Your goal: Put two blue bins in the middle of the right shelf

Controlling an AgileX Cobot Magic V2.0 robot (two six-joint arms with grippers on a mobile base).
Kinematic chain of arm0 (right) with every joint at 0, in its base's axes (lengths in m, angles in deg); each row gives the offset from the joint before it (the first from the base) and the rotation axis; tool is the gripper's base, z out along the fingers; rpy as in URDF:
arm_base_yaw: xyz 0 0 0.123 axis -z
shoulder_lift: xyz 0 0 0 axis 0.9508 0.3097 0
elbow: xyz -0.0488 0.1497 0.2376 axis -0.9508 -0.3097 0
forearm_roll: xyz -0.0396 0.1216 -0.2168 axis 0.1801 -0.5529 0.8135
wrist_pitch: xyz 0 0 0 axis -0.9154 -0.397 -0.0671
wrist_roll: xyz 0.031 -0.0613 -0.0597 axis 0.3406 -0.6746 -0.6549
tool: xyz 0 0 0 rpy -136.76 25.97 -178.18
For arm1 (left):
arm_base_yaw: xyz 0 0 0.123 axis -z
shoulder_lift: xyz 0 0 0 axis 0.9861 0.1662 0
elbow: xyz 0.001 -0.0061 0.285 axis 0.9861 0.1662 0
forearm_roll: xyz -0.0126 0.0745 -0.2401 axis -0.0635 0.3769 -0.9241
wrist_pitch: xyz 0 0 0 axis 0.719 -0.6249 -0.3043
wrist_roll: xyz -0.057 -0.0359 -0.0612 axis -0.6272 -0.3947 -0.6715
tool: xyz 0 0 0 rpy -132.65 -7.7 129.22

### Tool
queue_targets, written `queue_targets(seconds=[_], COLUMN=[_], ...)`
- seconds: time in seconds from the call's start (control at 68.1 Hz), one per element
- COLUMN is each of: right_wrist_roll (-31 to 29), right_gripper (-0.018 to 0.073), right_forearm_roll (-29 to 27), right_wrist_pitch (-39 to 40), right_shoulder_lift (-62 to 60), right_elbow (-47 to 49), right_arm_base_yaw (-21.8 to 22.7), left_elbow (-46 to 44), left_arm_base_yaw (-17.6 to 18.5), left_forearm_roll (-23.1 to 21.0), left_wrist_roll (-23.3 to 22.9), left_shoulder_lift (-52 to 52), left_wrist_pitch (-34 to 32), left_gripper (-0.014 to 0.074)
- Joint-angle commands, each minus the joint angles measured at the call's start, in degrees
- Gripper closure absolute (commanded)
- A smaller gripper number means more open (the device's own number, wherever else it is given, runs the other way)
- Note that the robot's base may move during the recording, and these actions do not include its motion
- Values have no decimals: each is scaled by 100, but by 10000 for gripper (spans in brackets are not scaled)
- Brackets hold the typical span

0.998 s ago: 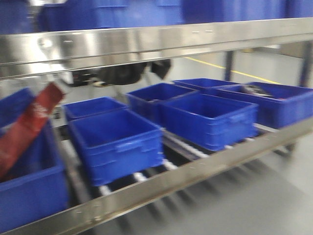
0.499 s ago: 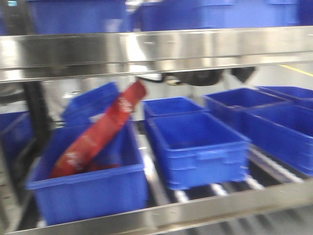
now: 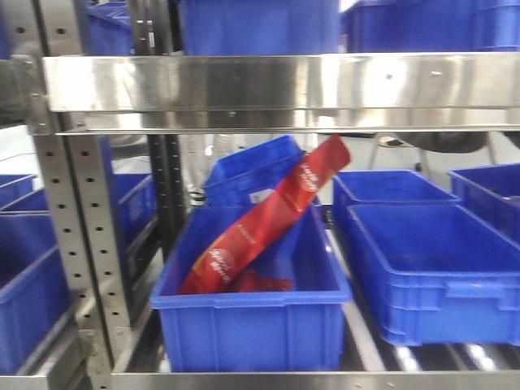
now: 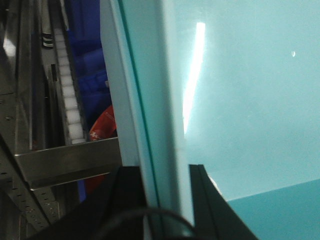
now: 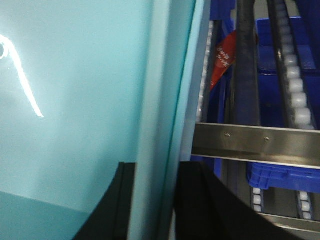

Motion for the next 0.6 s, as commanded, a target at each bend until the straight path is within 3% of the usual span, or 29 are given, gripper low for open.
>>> queue_targets(seconds=[0.0, 0.587], right_wrist_roll=[-22, -22], right_gripper=[715, 715], right_forearm_roll=[-31, -31], right_wrist_pitch=[459, 459], right_shoulder_lift=[-97, -97], right_elbow=[105, 105], right_arm_base_yaw=[18, 18], left_elbow=[-92, -92], left_arm_base_yaw=[27, 27], left_forearm_roll=[-86, -86], left_wrist_roll=[125, 125], left_shoulder_lift=[-127, -127], left_wrist_pitch=[-491, -491], left_gripper=[707, 707])
